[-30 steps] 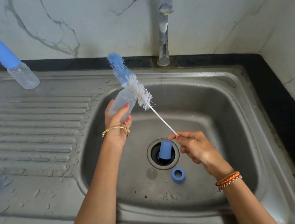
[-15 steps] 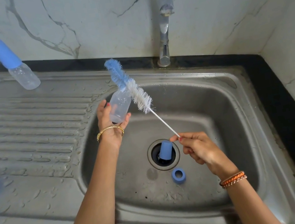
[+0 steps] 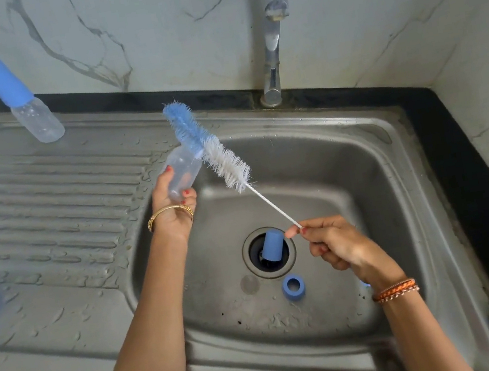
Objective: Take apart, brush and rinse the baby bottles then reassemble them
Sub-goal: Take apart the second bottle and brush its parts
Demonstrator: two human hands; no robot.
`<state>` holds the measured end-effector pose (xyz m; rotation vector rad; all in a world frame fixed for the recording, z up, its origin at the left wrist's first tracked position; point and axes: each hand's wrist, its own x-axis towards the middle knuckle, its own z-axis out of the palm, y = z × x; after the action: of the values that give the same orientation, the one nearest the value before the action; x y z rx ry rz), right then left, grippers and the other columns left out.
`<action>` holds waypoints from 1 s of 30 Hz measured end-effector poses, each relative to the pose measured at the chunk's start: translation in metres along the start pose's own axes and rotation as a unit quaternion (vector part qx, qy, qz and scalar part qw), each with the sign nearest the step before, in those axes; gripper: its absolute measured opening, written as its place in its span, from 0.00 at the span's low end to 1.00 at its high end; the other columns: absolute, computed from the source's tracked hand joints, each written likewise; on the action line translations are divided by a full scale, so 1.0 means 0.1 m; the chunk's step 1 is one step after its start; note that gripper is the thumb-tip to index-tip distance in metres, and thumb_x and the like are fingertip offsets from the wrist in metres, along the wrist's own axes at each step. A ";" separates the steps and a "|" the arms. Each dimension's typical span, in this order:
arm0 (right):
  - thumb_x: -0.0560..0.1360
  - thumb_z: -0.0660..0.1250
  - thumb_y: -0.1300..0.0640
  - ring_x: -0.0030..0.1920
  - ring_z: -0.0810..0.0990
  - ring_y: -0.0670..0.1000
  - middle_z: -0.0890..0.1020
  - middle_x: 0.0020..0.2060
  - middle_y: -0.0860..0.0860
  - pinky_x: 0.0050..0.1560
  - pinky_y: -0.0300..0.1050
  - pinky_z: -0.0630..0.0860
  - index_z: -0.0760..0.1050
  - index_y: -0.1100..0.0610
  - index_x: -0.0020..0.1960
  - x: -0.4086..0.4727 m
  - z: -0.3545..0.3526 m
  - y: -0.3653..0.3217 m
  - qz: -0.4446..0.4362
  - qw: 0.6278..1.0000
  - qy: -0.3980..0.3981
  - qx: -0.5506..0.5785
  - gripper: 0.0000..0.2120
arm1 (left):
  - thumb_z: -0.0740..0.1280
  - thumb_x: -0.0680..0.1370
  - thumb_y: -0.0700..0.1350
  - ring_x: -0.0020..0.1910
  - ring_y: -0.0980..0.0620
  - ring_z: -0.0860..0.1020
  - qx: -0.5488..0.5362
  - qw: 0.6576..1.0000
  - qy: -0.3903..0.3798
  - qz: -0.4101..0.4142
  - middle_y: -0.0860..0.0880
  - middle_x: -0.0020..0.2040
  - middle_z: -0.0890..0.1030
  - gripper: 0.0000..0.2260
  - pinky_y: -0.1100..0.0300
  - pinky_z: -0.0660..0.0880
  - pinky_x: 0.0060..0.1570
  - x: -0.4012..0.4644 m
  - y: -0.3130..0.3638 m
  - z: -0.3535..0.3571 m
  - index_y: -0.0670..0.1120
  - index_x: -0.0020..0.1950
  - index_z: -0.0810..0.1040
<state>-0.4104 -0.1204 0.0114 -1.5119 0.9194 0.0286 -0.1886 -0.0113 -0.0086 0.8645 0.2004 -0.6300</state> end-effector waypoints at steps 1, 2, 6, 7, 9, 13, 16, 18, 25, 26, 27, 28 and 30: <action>0.80 0.57 0.60 0.18 0.54 0.43 0.66 0.19 0.45 0.18 0.32 0.51 0.81 0.50 0.45 0.01 0.02 0.00 -0.005 1.000 0.009 0.004 0.15 | 0.62 0.77 0.44 0.18 0.60 0.65 0.011 1.000 -0.007 -0.006 0.50 0.39 0.76 0.03 0.72 0.60 0.17 0.00 -0.02 0.01 0.48 0.44 0.71; 0.81 0.56 0.60 0.18 0.54 0.42 0.66 0.20 0.46 0.18 0.32 0.52 0.81 0.51 0.45 0.01 0.04 0.00 -0.011 1.000 0.018 0.010 0.15 | 0.64 0.76 0.45 0.18 0.60 0.65 0.021 0.999 -0.018 -0.016 0.50 0.41 0.75 0.03 0.72 0.59 0.16 0.00 -0.05 0.02 0.48 0.44 0.71; 0.81 0.56 0.59 0.19 0.54 0.43 0.66 0.20 0.46 0.19 0.33 0.52 0.81 0.51 0.46 0.02 0.05 0.01 -0.004 1.000 0.013 0.012 0.15 | 0.66 0.74 0.45 0.22 0.59 0.68 -0.041 0.999 -0.027 -0.021 0.45 0.53 0.75 0.03 0.71 0.61 0.16 0.03 -0.08 0.01 0.48 0.45 0.73; 0.81 0.56 0.59 0.19 0.54 0.43 0.65 0.19 0.45 0.19 0.33 0.51 0.81 0.51 0.46 0.02 0.03 0.02 0.006 1.000 0.003 0.006 0.15 | 0.64 0.75 0.45 0.28 0.58 0.72 -0.071 0.997 -0.029 -0.013 0.44 0.55 0.75 0.02 0.71 0.62 0.17 0.04 -0.06 -0.02 0.47 0.46 0.73; 0.80 0.57 0.59 0.19 0.54 0.43 0.65 0.19 0.45 0.20 0.32 0.51 0.81 0.51 0.47 0.02 -0.02 0.04 0.023 1.000 -0.007 0.001 0.14 | 0.63 0.76 0.46 0.41 0.54 0.77 -0.107 0.994 -0.031 -0.005 0.43 0.58 0.75 0.05 0.72 0.64 0.17 0.07 -0.01 -0.09 0.46 0.49 0.73; 0.80 0.57 0.60 0.19 0.54 0.43 0.64 0.19 0.44 0.20 0.32 0.51 0.81 0.51 0.46 0.05 0.01 0.05 0.023 0.999 0.004 0.041 0.15 | 0.63 0.76 0.48 0.29 0.57 0.74 -0.057 0.995 -0.055 -0.067 0.42 0.50 0.76 0.08 0.73 0.62 0.16 -0.01 -0.05 -0.03 0.45 0.51 0.72; 0.80 0.57 0.60 0.20 0.55 0.43 0.65 0.20 0.45 0.20 0.32 0.51 0.81 0.52 0.47 0.05 0.11 0.04 0.005 0.997 0.022 0.075 0.14 | 0.69 0.66 0.48 0.28 0.54 0.78 -0.049 0.986 -0.094 -0.128 0.39 0.50 0.75 0.20 0.72 0.62 0.15 -0.10 -0.11 0.05 0.41 0.55 0.71; 0.80 0.57 0.60 0.20 0.55 0.43 0.65 0.20 0.45 0.20 0.32 0.51 0.81 0.52 0.47 0.05 0.14 0.04 -0.002 0.996 0.017 0.086 0.14 | 0.69 0.67 0.48 0.23 0.52 0.78 -0.055 0.983 -0.082 -0.154 0.38 0.53 0.72 0.23 0.71 0.62 0.13 -0.12 -0.13 0.05 0.41 0.59 0.68; 0.80 0.57 0.60 0.19 0.54 0.43 0.63 0.20 0.45 0.19 0.32 0.51 0.81 0.52 0.47 0.03 0.07 0.04 0.010 0.998 -0.033 0.050 0.15 | 0.61 0.78 0.50 0.36 0.46 0.83 -0.072 0.994 0.000 -0.077 0.41 0.59 0.73 0.19 0.70 0.64 0.14 0.03 -0.07 -0.03 0.40 0.64 0.68; 0.80 0.56 0.60 0.19 0.54 0.43 0.63 0.20 0.45 0.19 0.32 0.51 0.81 0.52 0.47 0.03 0.08 0.04 0.009 0.998 -0.028 0.055 0.15 | 0.60 0.78 0.50 0.35 0.46 0.83 -0.047 0.995 -0.009 -0.083 0.41 0.55 0.74 0.17 0.70 0.64 0.14 -0.01 -0.08 0.00 0.40 0.61 0.69; 0.80 0.56 0.60 0.19 0.54 0.43 0.63 0.20 0.46 0.19 0.32 0.51 0.81 0.52 0.47 0.03 0.09 0.04 0.008 0.998 -0.022 0.062 0.15 | 0.60 0.78 0.49 0.35 0.45 0.82 -0.022 0.995 -0.023 -0.092 0.41 0.53 0.74 0.15 0.69 0.65 0.14 -0.05 -0.11 0.05 0.40 0.59 0.69; 0.80 0.56 0.60 0.19 0.54 0.43 0.63 0.20 0.46 0.19 0.32 0.51 0.81 0.53 0.47 0.04 0.10 0.04 0.007 0.998 -0.015 0.067 0.15 | 0.60 0.79 0.48 0.38 0.44 0.81 -0.001 0.994 -0.040 -0.105 0.40 0.52 0.73 0.13 0.69 0.66 0.14 -0.08 -0.14 0.09 0.40 0.58 0.69; 0.80 0.56 0.60 0.19 0.54 0.43 0.63 0.21 0.46 0.19 0.32 0.52 0.81 0.53 0.47 0.04 0.10 0.05 0.007 0.997 -0.011 0.072 0.15 | 0.60 0.79 0.47 0.40 0.43 0.80 0.012 0.989 -0.059 -0.135 0.41 0.53 0.73 0.12 0.69 0.65 0.14 -0.14 -0.19 0.16 0.40 0.56 0.69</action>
<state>-0.4055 -0.1135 0.0037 -1.3689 0.8955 -0.0112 -0.2121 -0.0266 -0.0053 0.8274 0.2037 -0.9360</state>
